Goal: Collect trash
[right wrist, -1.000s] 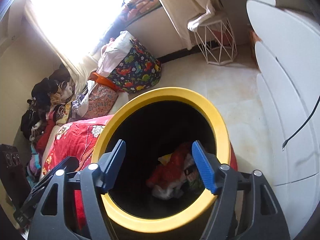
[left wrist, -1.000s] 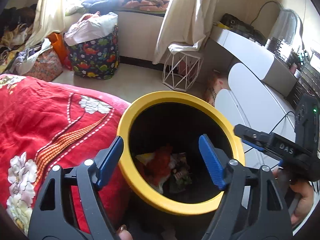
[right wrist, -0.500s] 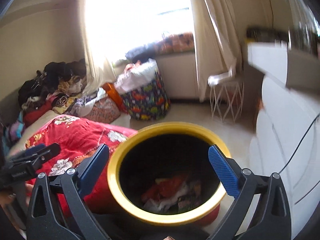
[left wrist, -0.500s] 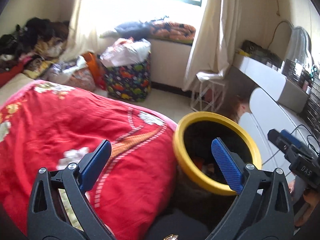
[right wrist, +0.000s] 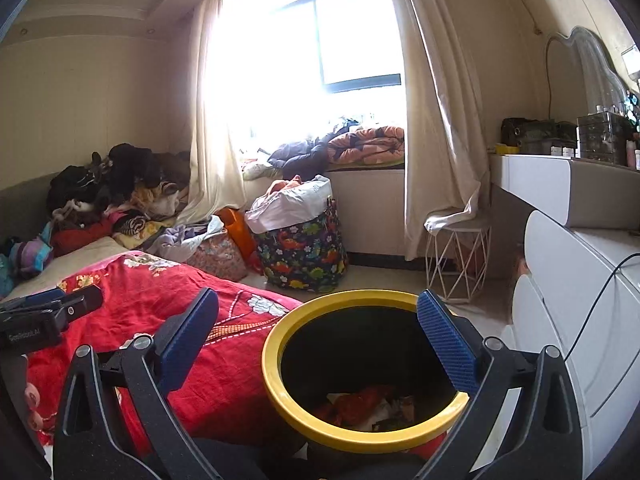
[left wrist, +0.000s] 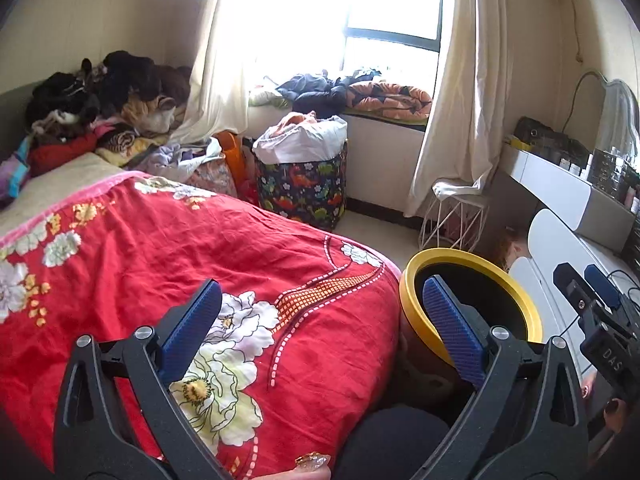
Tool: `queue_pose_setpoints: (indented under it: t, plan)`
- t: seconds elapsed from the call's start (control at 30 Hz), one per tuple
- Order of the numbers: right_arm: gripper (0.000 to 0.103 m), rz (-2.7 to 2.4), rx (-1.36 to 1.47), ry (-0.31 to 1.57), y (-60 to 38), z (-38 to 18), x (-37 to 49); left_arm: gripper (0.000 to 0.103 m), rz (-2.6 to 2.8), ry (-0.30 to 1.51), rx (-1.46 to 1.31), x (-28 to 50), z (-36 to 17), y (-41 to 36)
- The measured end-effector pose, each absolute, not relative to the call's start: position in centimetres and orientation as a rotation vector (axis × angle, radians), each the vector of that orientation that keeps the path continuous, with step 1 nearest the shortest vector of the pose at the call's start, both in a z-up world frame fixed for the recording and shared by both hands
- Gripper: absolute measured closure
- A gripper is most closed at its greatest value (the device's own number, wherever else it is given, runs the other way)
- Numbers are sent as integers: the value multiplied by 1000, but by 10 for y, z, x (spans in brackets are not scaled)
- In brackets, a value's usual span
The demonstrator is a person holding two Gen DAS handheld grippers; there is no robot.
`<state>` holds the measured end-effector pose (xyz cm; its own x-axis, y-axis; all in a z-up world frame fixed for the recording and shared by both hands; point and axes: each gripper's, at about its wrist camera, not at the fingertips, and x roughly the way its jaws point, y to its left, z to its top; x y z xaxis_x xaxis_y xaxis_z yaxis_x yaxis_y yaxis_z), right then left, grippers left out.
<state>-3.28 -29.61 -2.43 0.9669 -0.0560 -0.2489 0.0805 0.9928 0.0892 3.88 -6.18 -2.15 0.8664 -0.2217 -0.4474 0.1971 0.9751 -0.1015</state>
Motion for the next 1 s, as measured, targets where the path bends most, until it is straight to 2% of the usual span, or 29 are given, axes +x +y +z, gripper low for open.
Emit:
queue_pose_setpoints:
  t: [1.0]
  plan:
    - [6,-74,106,242,-297,-24,-34,11,-215,450,-52,29,-19,-65]
